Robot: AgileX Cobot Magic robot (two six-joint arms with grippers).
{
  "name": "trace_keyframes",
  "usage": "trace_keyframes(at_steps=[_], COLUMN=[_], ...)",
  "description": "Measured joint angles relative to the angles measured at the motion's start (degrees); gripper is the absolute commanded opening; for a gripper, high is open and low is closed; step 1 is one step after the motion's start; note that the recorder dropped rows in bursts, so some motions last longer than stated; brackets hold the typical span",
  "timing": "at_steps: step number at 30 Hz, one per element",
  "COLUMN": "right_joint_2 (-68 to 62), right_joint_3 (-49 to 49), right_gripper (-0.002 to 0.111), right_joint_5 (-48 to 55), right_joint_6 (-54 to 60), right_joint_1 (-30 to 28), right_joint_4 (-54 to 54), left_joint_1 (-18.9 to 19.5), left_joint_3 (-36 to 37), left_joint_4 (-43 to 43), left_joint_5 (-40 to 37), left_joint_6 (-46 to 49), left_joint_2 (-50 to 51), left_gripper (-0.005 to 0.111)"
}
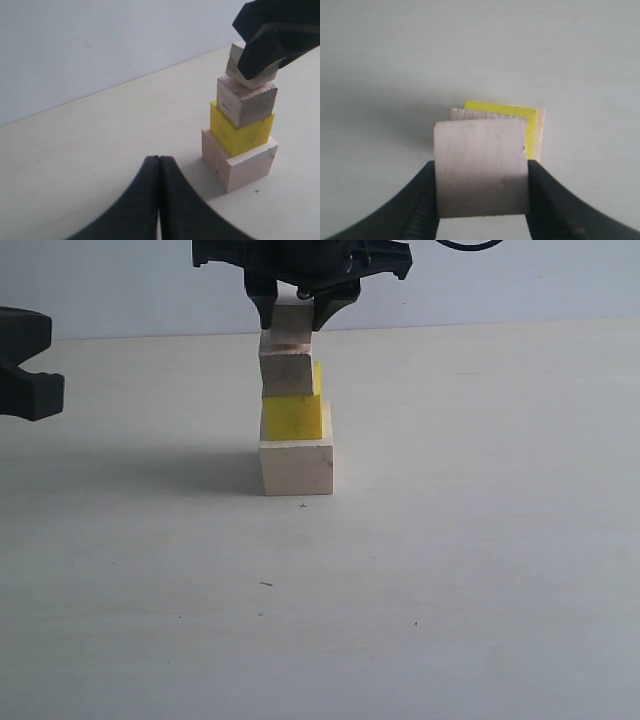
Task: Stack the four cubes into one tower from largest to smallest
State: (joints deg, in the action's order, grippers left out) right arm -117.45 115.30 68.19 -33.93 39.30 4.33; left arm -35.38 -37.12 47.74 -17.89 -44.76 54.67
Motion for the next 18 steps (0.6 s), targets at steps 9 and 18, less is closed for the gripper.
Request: trace_keyframes(at_steps=[9,18], right_joint_2=[0.0,0.0], right_joint_3=[0.0,0.0], right_gripper=[0.012,0.035], right_joint_5=[0.0,-0.3], right_joint_6=[0.0,0.0], right_joint_1=[0.0,0.0], right_joint_4=[0.0,-0.1], left_joint_1=[0.0,0.0], left_joint_3=[0.0,0.0], left_joint_4=[0.0,0.0], left_joint_5=[0.0,0.0], left_joint_6=[0.0,0.0], left_joint_2=[0.0,0.0], left_gripper=[0.000,0.000])
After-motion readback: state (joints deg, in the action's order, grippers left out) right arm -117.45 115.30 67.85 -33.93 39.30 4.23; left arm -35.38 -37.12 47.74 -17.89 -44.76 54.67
